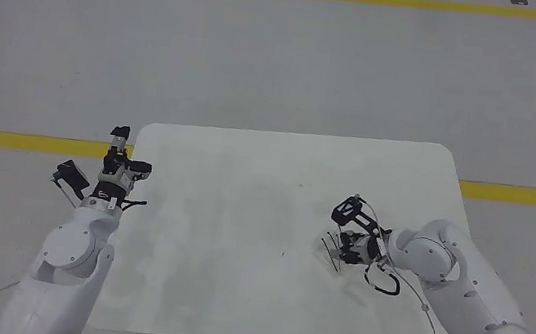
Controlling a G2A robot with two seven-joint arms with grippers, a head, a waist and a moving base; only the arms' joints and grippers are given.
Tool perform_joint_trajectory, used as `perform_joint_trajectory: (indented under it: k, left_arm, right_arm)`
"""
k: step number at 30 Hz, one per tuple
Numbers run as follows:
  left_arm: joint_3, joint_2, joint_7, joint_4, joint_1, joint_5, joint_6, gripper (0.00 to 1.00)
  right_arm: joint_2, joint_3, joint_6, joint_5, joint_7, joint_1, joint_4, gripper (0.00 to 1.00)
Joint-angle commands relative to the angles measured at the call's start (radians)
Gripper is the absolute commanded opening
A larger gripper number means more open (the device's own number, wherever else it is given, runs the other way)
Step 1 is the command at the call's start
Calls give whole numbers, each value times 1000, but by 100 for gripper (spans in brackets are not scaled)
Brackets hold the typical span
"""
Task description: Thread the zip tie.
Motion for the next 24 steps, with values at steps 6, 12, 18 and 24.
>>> perform_joint_trajectory:
  k: [6, 12, 18, 24]
  left_arm:
    - [0, 0, 0, 0, 0, 0, 0, 100]
    - [0, 0, 0, 0, 0, 0, 0, 100]
    - [0, 0, 0, 0, 0, 0, 0, 100]
    - [0, 0, 0, 0, 0, 0, 0, 100]
  right_arm:
    - [1, -10, 2, -21, -12, -1, 10, 21]
    - [-5, -39, 13, -27, -32, 21, 47, 12]
    - [-16, -78, 50, -58, -51, 50, 75, 13]
    - [-26, -111, 63, -69, -74, 72, 102, 13]
